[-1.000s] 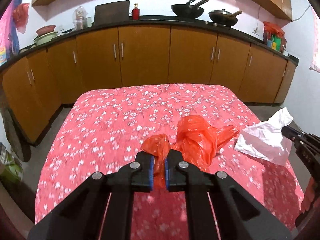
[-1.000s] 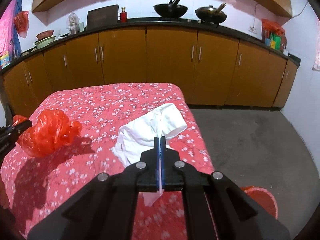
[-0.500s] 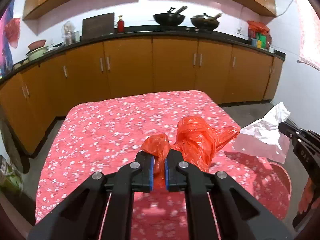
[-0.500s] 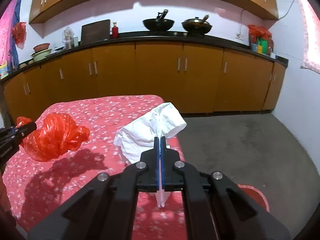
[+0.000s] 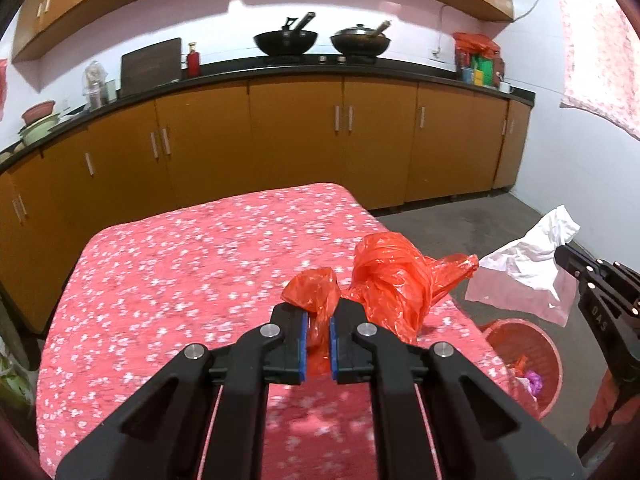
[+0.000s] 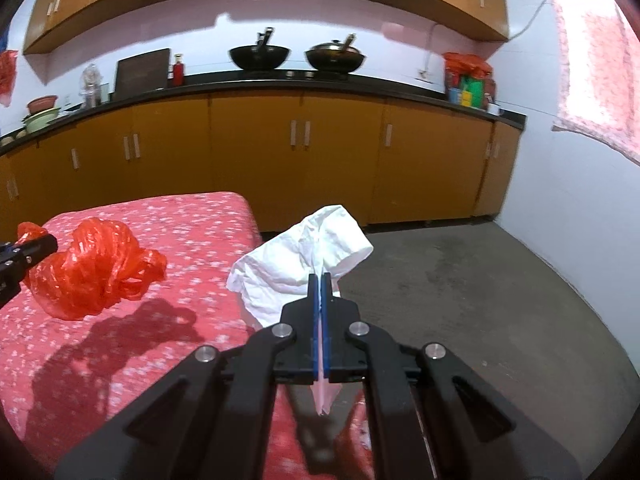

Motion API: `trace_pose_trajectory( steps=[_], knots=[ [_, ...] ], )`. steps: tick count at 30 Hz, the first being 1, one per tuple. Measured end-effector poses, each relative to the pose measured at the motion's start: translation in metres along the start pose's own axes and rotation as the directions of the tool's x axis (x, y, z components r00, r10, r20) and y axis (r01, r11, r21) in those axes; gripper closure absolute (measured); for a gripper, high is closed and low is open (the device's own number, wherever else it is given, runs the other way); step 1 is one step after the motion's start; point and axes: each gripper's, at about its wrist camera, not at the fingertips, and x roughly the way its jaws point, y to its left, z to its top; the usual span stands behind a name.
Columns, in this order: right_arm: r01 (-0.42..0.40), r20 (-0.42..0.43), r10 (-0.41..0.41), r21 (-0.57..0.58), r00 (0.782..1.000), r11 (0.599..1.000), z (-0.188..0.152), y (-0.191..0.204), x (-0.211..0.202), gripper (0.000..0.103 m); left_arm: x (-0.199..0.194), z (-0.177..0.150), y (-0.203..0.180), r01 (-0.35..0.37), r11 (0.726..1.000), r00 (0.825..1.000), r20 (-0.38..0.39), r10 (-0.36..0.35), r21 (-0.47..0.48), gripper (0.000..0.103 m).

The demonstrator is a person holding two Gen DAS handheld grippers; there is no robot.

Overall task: Collect trash
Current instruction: 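Carry the tissue and red bag over the orange basket and open both tools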

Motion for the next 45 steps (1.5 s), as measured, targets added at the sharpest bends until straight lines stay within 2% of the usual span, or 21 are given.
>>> trace_pose_trajectory(
  steps=[14,24,36,45],
  knots=[
    [0.163,-0.047,-0.159,0.076,0.986,0.984,-0.035,-0.086,0.01,0.1,0.015,-0.005,-0.081,0.116,0.991,0.993,-0.022,-0.115,0.069,0.096],
    [0.276,-0.108,-0.264,0.114,0.958,0.954,-0.07,-0.145,0.018,0.1,0.033,-0.025,-0.149,0.207,0.972,0.977,-0.079,-0.199,0.111,0.096],
    [0.334,-0.204,-0.302,0.144,0.931,0.931,-0.12,-0.192,0.032,0.1,0.061,-0.053,-0.229,0.287,0.947,0.947,-0.189,-0.259,0.144,0.096],
    [0.338,-0.252,-0.293,0.159,0.922,0.928,-0.145,-0.212,0.045,0.1,0.084,-0.068,-0.267,0.298,0.94,0.935,-0.252,-0.251,0.168,0.095]
  ],
)
